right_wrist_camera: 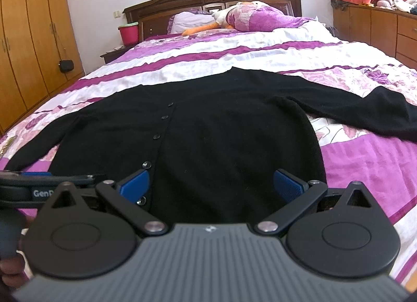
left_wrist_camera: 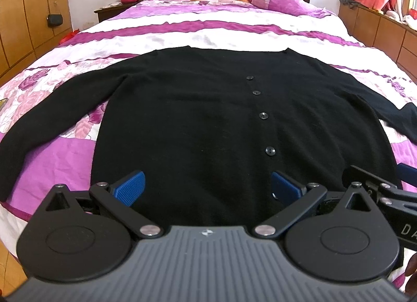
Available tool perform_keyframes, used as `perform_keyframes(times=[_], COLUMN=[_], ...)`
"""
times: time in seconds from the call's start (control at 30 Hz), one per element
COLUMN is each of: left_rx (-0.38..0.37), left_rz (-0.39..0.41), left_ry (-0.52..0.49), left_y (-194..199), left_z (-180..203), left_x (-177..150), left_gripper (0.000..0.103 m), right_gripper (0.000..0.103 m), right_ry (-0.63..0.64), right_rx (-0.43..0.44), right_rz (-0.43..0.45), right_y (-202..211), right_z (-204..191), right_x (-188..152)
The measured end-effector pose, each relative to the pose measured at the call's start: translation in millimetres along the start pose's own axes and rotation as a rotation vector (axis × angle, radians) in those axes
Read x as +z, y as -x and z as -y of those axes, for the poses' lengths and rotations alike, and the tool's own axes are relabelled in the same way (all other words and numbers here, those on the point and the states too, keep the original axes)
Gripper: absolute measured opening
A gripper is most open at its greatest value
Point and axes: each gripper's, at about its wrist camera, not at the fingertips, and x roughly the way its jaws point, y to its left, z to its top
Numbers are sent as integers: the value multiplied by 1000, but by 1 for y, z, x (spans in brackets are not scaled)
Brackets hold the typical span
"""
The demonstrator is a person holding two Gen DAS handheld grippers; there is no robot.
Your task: Fold small clothes
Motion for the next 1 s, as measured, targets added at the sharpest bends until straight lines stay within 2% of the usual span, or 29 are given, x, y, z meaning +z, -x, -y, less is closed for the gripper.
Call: perform_keyframes(times=[0.33,0.57,0.73,1.0], left_rx=[-22,-10,-17,-12], left_rz=[-16,-18,-23,-17], left_ry=[-21,-47,-56,-89], left_y=[-3,-16,-27,-48], left_z=[4,8,14,36], left_x=[2,20,39,63], left_gripper=[103,103,103,103], right_gripper=[103,103,103,103], right_ry=[-18,-36,-39,-108], right_rx=[14,30,-41,-172], right_rz=[-26,-38,-18,-26], right_y=[-5,-13,-14,-24], right_z=[7,30,66,156], right_x=[-1,13,30,54])
